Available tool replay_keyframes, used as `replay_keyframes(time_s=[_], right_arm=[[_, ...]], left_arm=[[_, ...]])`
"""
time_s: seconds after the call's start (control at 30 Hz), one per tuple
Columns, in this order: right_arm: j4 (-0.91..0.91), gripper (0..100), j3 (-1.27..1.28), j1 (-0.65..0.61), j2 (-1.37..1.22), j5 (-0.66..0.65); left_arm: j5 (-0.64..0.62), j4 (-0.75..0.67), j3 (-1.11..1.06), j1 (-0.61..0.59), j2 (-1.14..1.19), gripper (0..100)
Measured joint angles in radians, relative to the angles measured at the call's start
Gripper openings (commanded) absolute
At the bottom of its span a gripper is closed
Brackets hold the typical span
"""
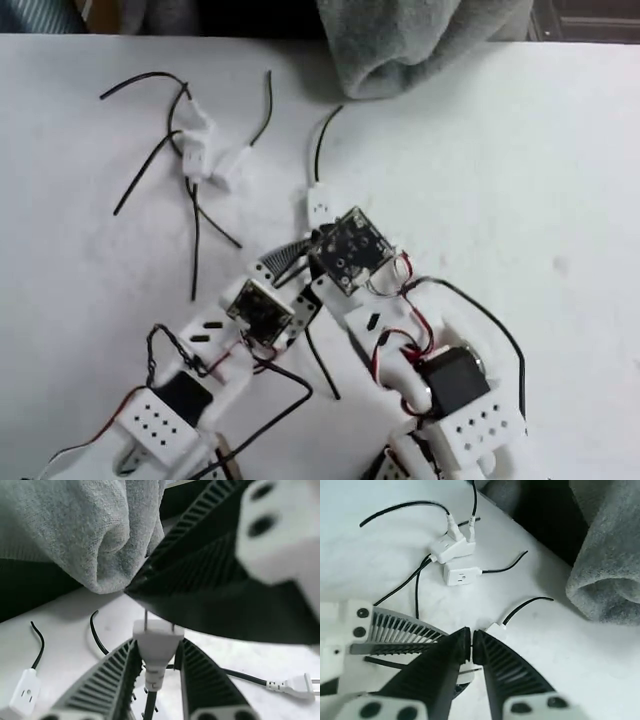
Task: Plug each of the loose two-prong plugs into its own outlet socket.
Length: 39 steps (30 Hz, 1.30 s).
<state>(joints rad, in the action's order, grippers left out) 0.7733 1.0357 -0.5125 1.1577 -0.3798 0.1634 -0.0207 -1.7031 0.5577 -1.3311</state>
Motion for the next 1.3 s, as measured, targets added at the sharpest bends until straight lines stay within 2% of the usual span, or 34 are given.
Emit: replay_keyframes(time_s=[0.27,0.47,0.87,0.97,1.07,1.2,1.3], right_arm=[[-0.224,1.9,0.112,0.184,-0.157,-0.037],[-0.328,1.9,0.123,0.244,-0.322,-0.055],[-0.331,1.9,0.1,0.322,-0.342,-0.055],[-0.344,1.9,0.124,0.318,-0.367,-0.026],[-0.456,1.9,0.215,0.321,-0.411,0.021],[-0.611,1.9,0.278,0.319,-0.486,0.037],[-0.644,1.9,0.279,0.319,-0.525,0.037]], left_arm=[[0.0,0.0,0.0,0.002,0.0,2],[0.0,-0.002,0.0,0.0,-0.003,2],[0.0,0.003,0.0,0.0,-0.003,2],[0.0,0.081,0.0,-0.028,-0.003,2],[0.0,0.184,0.0,-0.084,-0.003,2],[0.0,0.331,0.0,-0.184,-0.003,2],[0.005,0.394,0.0,-0.278,-0.003,2]])
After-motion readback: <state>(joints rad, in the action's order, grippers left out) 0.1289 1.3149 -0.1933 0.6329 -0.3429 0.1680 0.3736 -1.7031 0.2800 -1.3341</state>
